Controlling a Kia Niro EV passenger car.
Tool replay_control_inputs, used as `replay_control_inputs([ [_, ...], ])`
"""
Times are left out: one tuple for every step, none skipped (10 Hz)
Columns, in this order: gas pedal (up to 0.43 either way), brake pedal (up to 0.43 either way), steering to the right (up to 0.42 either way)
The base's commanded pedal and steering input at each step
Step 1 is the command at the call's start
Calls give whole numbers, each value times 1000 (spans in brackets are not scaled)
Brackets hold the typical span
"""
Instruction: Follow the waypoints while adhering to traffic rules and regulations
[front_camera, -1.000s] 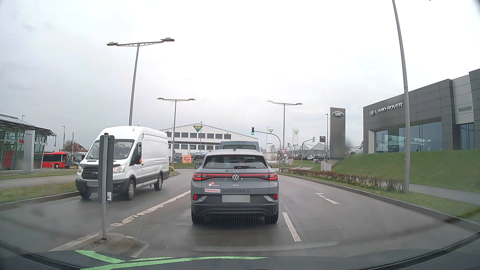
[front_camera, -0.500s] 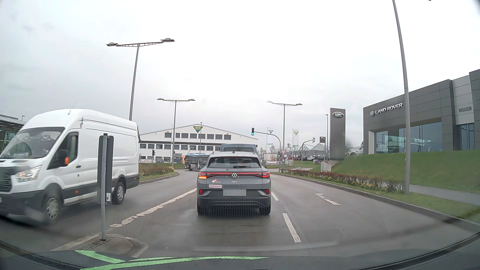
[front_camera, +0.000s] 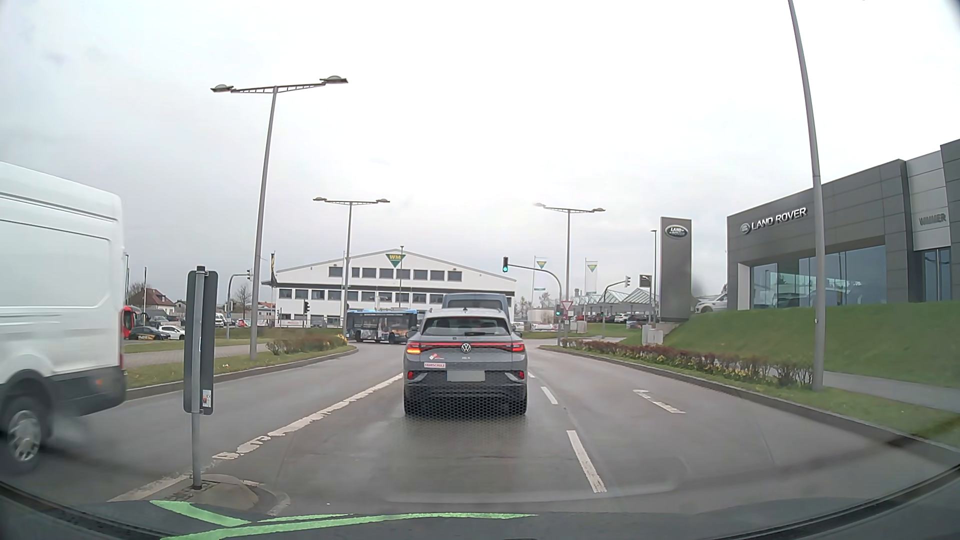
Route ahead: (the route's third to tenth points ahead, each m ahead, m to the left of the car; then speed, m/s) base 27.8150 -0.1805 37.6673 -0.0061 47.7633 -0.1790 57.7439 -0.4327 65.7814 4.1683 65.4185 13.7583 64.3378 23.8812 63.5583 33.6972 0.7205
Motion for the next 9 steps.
replay_control_inputs([
  [260,0,7],
  [268,0,4],
  [280,0,2],
  [299,0,2],
  [311,0,1],
  [319,0,1],
  [319,0,1],
  [319,0,1],
  [319,0,1],
])
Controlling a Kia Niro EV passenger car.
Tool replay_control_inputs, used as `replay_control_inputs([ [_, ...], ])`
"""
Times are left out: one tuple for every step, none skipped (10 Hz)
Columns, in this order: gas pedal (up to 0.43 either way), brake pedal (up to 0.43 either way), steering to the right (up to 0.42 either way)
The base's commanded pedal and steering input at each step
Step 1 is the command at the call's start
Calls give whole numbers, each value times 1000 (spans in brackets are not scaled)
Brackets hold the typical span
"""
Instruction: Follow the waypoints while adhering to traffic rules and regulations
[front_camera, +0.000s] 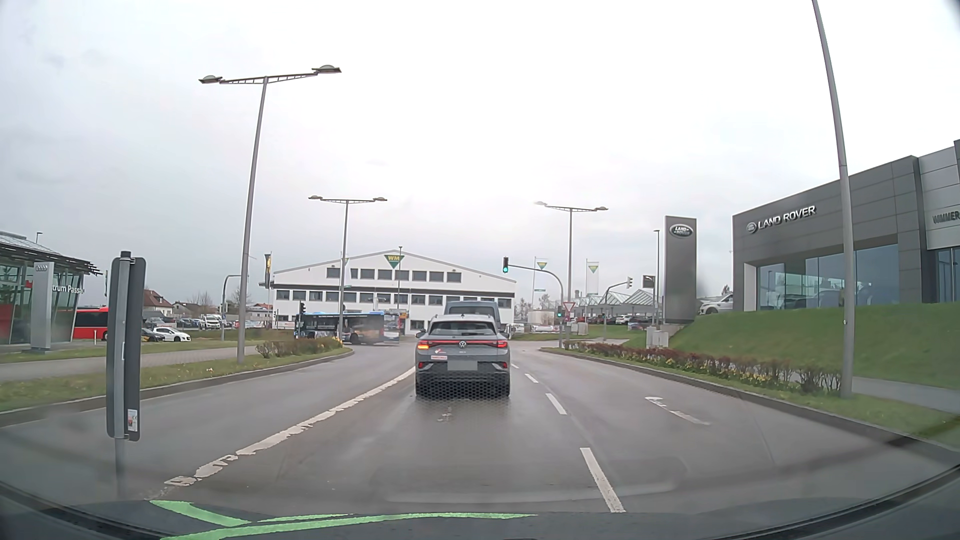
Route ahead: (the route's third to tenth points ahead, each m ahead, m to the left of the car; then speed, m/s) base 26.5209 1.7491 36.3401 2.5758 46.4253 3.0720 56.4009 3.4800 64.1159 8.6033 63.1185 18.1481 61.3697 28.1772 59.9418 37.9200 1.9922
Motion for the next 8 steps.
replay_control_inputs([
  [319,0,1],
  [319,0,2],
  [319,0,3],
  [319,0,3],
  [319,0,3],
  [319,0,3],
  [319,0,3],
  [319,0,3],
])
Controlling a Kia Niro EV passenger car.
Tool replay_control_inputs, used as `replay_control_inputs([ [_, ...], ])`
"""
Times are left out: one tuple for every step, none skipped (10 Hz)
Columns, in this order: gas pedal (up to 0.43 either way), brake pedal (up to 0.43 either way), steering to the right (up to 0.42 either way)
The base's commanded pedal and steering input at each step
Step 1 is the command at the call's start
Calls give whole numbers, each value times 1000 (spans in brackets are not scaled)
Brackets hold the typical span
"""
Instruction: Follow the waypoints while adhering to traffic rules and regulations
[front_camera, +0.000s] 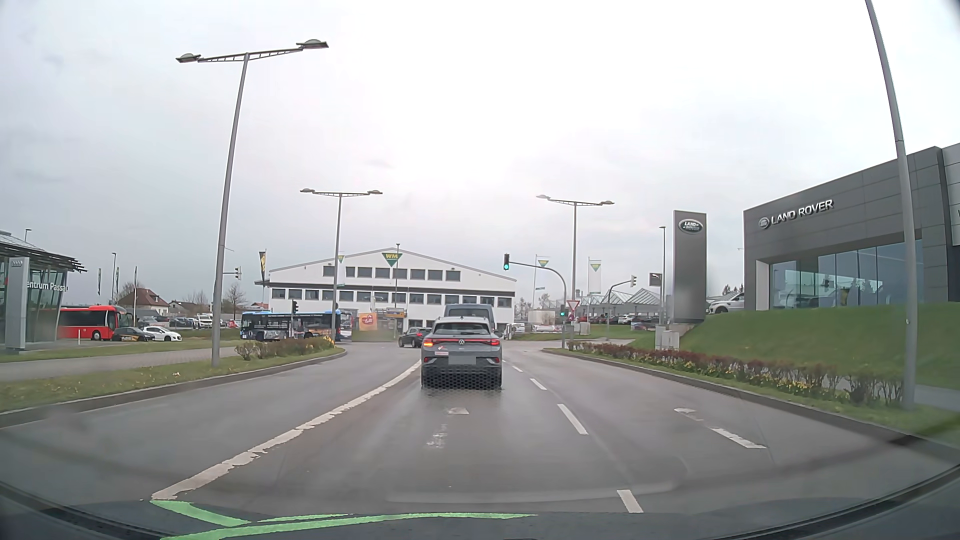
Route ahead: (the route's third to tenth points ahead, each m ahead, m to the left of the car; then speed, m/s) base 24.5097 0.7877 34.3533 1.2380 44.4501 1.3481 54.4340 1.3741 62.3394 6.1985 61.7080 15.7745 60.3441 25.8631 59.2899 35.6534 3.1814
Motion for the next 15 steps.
replay_control_inputs([
  [319,0,3],
  [319,0,3],
  [319,0,3],
  [319,0,3],
  [319,0,3],
  [319,0,2],
  [319,0,1],
  [311,0,1],
  [311,0,1],
  [311,0,1],
  [311,0,1],
  [311,0,1],
  [311,0,0],
  [299,0,0],
  [287,0,0],
])
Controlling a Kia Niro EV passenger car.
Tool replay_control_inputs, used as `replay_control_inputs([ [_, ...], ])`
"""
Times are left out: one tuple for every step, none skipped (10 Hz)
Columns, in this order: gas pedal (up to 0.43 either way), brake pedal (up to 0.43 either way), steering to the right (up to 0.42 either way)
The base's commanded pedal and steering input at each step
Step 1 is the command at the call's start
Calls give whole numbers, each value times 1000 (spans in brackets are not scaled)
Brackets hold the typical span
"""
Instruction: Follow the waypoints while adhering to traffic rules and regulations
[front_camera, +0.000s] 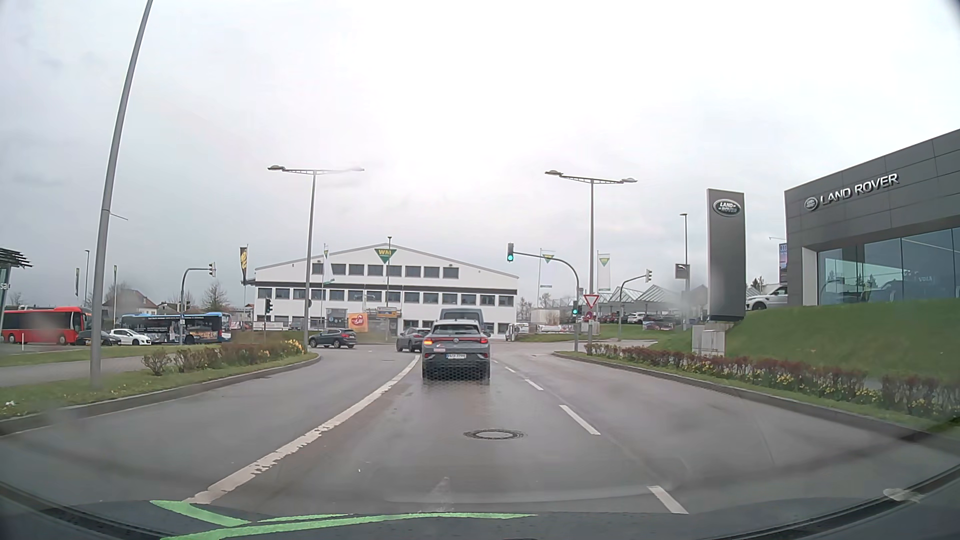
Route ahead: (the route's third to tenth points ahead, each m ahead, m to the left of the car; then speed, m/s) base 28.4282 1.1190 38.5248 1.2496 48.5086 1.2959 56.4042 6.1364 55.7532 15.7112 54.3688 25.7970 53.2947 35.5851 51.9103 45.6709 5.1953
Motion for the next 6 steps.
replay_control_inputs([
  [280,0,0],
  [280,0,0],
  [280,0,0],
  [260,0,0],
  [248,0,0],
  [248,0,0],
])
